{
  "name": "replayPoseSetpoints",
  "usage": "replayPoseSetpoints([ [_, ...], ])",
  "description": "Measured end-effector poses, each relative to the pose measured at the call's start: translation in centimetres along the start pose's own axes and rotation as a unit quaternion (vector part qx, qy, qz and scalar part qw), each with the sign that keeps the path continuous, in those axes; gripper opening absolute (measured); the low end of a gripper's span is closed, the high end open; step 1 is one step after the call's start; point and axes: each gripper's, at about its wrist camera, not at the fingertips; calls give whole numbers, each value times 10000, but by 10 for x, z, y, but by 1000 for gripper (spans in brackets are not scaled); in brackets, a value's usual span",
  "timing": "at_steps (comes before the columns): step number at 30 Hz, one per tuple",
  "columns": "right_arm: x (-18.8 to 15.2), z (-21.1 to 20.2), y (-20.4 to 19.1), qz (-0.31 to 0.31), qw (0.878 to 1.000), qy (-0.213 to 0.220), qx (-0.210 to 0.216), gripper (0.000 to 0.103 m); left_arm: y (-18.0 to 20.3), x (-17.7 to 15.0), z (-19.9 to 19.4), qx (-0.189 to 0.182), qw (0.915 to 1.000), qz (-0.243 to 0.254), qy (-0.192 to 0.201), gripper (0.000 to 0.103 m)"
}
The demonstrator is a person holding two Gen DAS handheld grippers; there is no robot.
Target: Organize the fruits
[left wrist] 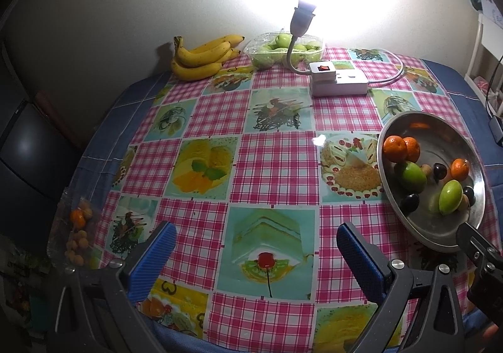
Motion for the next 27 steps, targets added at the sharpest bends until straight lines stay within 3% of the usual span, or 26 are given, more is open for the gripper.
replayPoseSetpoints([
  [27, -1, 2, -4, -42, 10000, -8, -40, 102, -1, 0, 3, -109, 9999, -9, -44, 103],
])
Point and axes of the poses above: each gripper's, at about its wrist camera, not at the fingertips, and z roughly the way its jaws point, y to its right, x to its top, and after that the axes turned 3 degrees about x, right-handed
